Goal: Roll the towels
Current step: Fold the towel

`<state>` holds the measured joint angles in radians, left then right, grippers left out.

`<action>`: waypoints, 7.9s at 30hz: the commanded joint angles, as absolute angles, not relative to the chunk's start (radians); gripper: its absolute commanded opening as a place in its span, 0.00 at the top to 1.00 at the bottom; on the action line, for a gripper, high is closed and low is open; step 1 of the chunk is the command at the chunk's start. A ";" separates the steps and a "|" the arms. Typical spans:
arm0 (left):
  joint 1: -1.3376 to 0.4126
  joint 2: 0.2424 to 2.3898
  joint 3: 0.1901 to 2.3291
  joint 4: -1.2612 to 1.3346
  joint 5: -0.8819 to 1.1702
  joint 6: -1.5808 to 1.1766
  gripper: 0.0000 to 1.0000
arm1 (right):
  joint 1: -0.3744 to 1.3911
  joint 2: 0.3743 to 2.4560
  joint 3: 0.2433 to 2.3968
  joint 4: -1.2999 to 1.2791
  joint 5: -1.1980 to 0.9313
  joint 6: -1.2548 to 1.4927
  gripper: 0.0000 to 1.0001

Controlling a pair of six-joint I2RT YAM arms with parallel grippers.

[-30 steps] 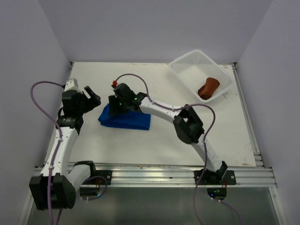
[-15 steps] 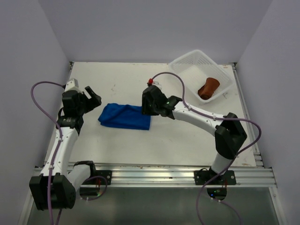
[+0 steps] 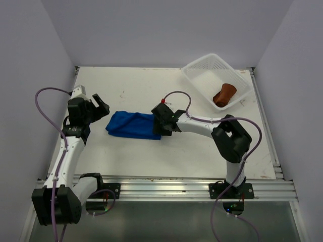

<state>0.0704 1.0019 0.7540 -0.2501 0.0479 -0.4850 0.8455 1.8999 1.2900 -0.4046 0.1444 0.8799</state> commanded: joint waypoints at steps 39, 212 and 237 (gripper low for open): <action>-0.324 1.319 0.710 0.016 0.253 -0.503 0.26 | 0.723 1.397 0.733 -0.508 0.212 0.681 0.97; -1.190 1.907 0.887 0.403 -0.235 -0.488 1.00 | 0.287 1.473 0.794 0.003 -0.095 1.103 0.42; -1.192 1.887 0.870 0.405 -0.256 -0.503 1.00 | 0.291 1.288 0.609 -0.141 -0.213 1.146 0.36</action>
<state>-1.1797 1.8870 0.8772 0.4408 -0.2398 -0.4885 0.2832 1.2709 0.6308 -0.2310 -0.1703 1.1088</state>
